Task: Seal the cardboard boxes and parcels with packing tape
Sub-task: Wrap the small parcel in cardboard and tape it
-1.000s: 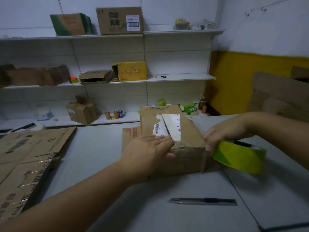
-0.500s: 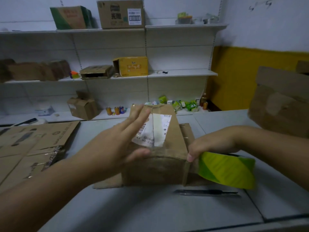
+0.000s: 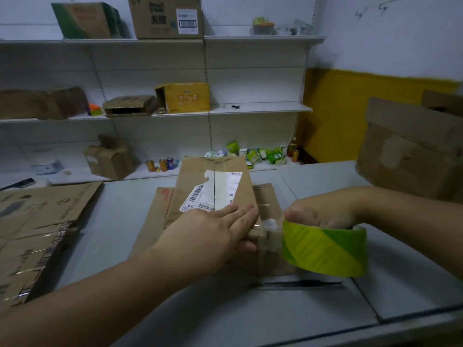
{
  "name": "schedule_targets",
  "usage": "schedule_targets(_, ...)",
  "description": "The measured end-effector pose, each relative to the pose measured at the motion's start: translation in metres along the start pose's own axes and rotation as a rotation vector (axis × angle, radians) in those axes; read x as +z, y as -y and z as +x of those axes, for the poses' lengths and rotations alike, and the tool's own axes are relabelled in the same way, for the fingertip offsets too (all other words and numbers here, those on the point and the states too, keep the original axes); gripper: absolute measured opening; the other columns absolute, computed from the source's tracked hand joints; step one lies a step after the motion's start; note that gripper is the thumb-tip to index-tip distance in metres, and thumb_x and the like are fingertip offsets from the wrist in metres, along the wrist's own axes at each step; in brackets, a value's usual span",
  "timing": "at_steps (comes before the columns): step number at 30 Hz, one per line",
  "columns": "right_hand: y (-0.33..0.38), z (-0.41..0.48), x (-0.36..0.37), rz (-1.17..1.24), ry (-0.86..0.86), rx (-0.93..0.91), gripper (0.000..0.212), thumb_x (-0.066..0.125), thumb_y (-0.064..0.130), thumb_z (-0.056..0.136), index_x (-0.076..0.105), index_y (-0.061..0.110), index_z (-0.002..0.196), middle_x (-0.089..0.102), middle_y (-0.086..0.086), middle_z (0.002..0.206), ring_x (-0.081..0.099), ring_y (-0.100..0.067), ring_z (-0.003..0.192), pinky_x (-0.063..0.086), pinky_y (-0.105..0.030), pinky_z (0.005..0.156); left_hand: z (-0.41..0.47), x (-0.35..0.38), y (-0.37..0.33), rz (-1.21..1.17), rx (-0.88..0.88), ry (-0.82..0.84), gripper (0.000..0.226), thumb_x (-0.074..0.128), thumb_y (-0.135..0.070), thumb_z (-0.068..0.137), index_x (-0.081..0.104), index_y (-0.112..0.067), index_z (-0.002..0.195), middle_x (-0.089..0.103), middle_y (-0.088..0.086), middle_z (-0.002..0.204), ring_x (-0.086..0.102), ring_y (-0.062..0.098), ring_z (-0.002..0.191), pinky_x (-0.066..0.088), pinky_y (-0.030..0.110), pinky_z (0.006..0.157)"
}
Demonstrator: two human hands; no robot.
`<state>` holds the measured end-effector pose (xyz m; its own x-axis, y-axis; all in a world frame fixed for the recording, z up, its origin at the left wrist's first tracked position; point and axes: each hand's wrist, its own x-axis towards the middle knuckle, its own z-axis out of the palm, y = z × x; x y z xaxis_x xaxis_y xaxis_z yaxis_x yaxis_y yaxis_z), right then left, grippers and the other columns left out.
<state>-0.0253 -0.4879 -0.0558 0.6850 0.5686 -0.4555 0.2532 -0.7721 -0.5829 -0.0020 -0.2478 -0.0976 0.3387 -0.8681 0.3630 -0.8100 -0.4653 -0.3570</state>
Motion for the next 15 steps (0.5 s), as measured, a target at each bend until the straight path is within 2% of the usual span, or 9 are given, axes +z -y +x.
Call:
schedule_targets(1, -0.009, -0.001, 0.001, -0.042, -0.014, -0.023, 0.05, 0.041, 0.066, 0.076, 0.061, 0.021, 0.08, 0.065, 0.009, 0.077, 0.058, -0.005, 0.073, 0.042, -0.017, 0.074, -0.002, 0.0, 0.003, -0.004, 0.011, -0.014, 0.063, 0.015, -0.046, 0.098, 0.062, -0.014, 0.124, 0.066, 0.001, 0.118, 0.069, 0.015, 0.096, 0.055, 0.028, 0.043)
schedule_targets(3, -0.029, -0.007, 0.001, -0.083, -0.063, -0.015, 0.065, 0.047, 0.074, 0.073, 0.06, 0.011, 0.082, 0.062, 0.001, 0.077, 0.058, -0.013, 0.072, 0.043, -0.019, 0.071, -0.009, -0.002, 0.006, 0.012, 0.032, -0.018, 0.066, 0.008, -0.046, 0.1, 0.061, -0.013, 0.125, 0.066, 0.001, 0.119, 0.068, 0.016, 0.097, 0.056, 0.028, 0.044)
schedule_targets(6, -0.053, -0.012, -0.004, -0.082, -0.16, 0.063, 0.076, 0.036, 0.083, 0.076, 0.058, 0.01, 0.076, 0.059, -0.001, 0.072, 0.056, -0.01, 0.065, 0.046, -0.024, 0.068, -0.017, -0.003, 0.01, 0.036, 0.04, -0.026, 0.067, 0.008, -0.047, 0.101, 0.061, -0.015, 0.125, 0.065, 0.0, 0.121, 0.068, 0.016, 0.099, 0.055, 0.027, 0.046)
schedule_targets(9, -0.054, -0.009, -0.015, -0.189, -0.255, 0.177, 0.067, 0.028, 0.072, 0.082, 0.056, 0.013, 0.07, 0.058, -0.001, 0.067, 0.053, -0.01, 0.059, 0.046, -0.025, 0.065, -0.017, -0.002, 0.009, 0.035, 0.009, -0.01, 0.066, 0.007, -0.047, 0.1, 0.059, -0.016, 0.127, 0.064, -0.002, 0.122, 0.068, 0.014, 0.098, 0.052, 0.024, 0.044)
schedule_targets(11, -0.045, -0.004, -0.019, -0.321, -0.322, 0.228, 0.058, 0.026, 0.066, 0.083, 0.051, 0.016, 0.066, 0.051, 0.002, 0.063, 0.047, -0.009, 0.056, 0.04, -0.022, 0.058, -0.016, -0.004, 0.008, 0.056, -0.009, -0.018, 0.064, 0.005, -0.047, 0.1, 0.056, -0.02, 0.131, 0.063, -0.003, 0.124, 0.068, 0.013, 0.099, 0.05, 0.02, 0.042)
schedule_targets(13, -0.042, 0.0, -0.017, -0.47, -0.342, 0.274, 0.055, 0.024, 0.062, 0.087, 0.049, 0.019, 0.065, 0.048, 0.002, 0.062, 0.043, -0.009, 0.055, 0.035, -0.022, 0.053, -0.015, -0.004, 0.006, 0.075, -0.018, -0.024, 0.06, 0.004, -0.046, 0.1, 0.045, -0.024, 0.137, 0.062, -0.004, 0.127, 0.068, 0.013, 0.099, 0.048, 0.018, 0.041)
schedule_targets(15, -0.044, 0.003, -0.009, -0.552, -0.368, 0.296, 0.063, 0.02, 0.067, 0.081, 0.056, 0.016, 0.072, 0.056, -0.003, 0.069, 0.049, -0.014, 0.062, 0.038, -0.027, 0.058, -0.016, -0.002, 0.005, 0.091, -0.009, -0.034, 0.056, 0.003, -0.046, 0.099, 0.032, -0.025, 0.142, 0.061, -0.003, 0.127, 0.067, 0.014, 0.1, 0.048, 0.021, 0.04)
